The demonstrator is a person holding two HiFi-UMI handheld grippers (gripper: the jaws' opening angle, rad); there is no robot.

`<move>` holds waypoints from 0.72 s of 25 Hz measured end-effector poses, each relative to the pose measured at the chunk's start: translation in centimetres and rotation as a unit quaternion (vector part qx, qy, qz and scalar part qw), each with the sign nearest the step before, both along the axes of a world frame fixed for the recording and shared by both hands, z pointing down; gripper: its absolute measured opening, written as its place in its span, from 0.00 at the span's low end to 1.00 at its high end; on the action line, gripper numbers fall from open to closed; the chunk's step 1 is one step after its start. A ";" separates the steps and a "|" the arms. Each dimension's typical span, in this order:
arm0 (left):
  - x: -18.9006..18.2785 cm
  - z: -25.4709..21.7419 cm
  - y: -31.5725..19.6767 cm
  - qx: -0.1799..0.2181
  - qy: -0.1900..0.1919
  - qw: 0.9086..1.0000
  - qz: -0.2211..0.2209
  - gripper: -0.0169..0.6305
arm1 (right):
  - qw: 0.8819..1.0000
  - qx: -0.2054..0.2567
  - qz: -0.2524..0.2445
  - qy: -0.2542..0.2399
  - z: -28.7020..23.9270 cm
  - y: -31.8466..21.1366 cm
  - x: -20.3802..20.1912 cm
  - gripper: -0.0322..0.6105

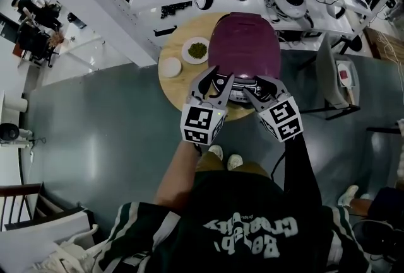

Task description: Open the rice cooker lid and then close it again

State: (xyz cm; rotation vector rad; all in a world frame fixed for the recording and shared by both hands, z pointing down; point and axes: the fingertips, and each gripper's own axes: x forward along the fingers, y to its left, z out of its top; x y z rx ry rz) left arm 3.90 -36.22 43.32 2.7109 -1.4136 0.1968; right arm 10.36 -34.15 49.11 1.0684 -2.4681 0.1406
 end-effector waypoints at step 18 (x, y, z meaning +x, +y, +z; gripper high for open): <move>-0.4 0.0 -0.6 -0.001 0.006 1.000 -0.010 0.27 | 0.996 -0.074 -0.025 0.049 3.7 0.1 -1.5 0.30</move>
